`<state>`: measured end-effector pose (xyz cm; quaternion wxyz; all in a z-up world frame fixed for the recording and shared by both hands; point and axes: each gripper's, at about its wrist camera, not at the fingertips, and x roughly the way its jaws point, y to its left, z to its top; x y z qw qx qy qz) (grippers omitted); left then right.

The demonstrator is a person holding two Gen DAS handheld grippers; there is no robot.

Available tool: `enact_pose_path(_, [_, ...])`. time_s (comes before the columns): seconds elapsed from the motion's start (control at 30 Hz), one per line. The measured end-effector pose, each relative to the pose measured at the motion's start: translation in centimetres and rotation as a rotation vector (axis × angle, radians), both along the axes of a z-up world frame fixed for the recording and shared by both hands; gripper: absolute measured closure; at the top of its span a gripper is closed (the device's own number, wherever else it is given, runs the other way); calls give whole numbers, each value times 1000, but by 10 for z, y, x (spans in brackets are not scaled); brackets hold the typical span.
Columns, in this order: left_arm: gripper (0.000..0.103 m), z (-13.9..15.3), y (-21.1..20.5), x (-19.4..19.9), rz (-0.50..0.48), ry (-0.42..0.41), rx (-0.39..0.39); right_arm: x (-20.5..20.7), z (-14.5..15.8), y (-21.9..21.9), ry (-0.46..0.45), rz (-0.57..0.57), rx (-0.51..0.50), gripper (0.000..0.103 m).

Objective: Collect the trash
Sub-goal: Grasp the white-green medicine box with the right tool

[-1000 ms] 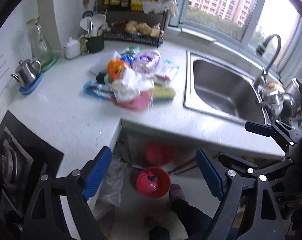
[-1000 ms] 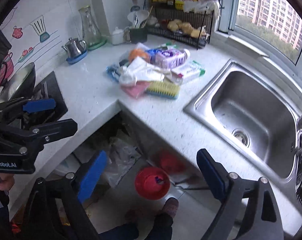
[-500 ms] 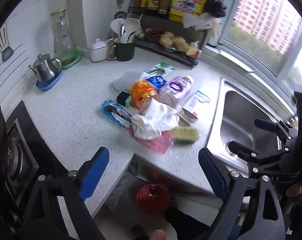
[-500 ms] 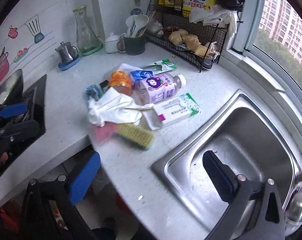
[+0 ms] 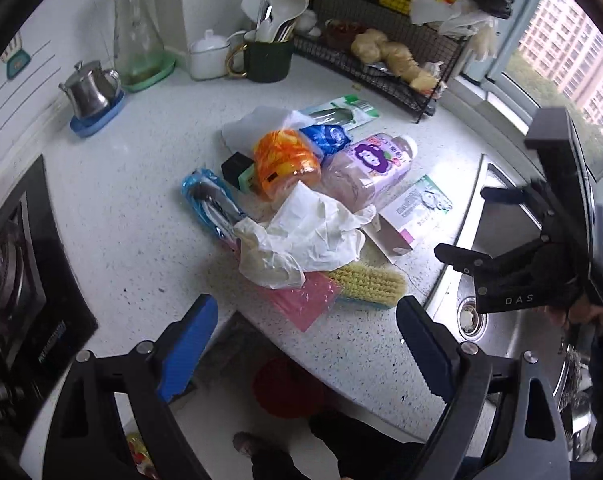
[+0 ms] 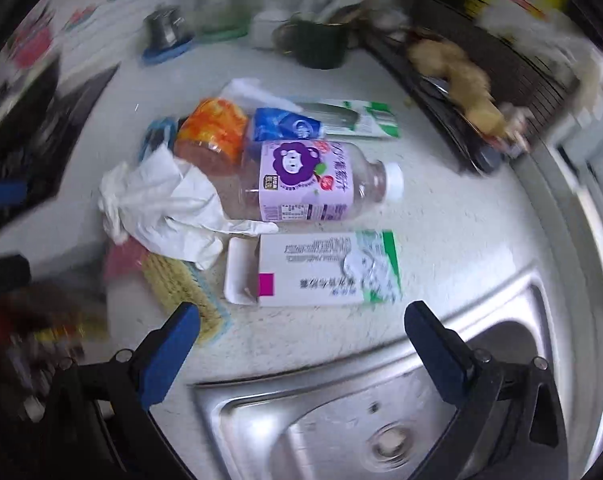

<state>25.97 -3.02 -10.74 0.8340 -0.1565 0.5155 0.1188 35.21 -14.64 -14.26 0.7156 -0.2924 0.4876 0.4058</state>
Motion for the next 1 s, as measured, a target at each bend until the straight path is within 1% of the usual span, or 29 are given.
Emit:
enact_pose_path(0.07, [13, -5, 1, 2, 14, 7, -8, 4, -4, 6, -41, 100, -24, 1])
enact_pose_path(0.13, [13, -11, 1, 4, 29, 12, -22, 8, -5, 11, -60, 185, -23, 1])
enact_pose_path(0.2, [13, -17, 1, 7, 36, 17, -39, 12, -8, 13, -67, 250, -20, 1])
enact_pose_path(0.33, [13, -28, -1, 14, 41, 16, -71, 21, -23, 17, -75, 411, -44, 1])
enact_pose_path(0.43, [13, -35, -5, 21, 38, 26, -80, 22, -31, 17, -67, 495, -33, 1])
enact_pose_path(0.5, [13, -38, -7, 26, 30, 30, -86, 23, -38, 21, -49, 543, -33, 1])
enact_pose_path(0.57, [13, -40, -9, 29, 29, 37, -90, 23, -48, 25, -9, 590, -52, 1])
enact_pose_path(0.63, [13, -43, -11, 32, 31, 44, -95, 22, -59, 28, -8, 638, -80, 1])
enact_pose_path(0.67, [13, -44, -11, 33, 32, 46, -98, 21, -64, 29, -21, 659, -92, 4])
enact_pose_path(0.73, [13, -48, -12, 35, 31, 50, -108, 20, -68, 32, -41, 686, -96, 4])
enact_pose_path(0.8, [13, -52, -13, 35, 30, 56, -114, 24, -71, 35, -34, 708, -95, 4])
enact_pose_path(0.87, [13, -56, -14, 36, 27, 65, -120, 25, -74, 40, -23, 711, -102, 7])
enact_pose_path(0.97, [13, -59, -16, 36, 21, 75, -118, 26, -75, 42, -19, 728, -85, 13])
enact_pose_path(1.0, [13, -59, -16, 35, 18, 77, -116, 26, -75, 42, -17, 725, -80, 16])
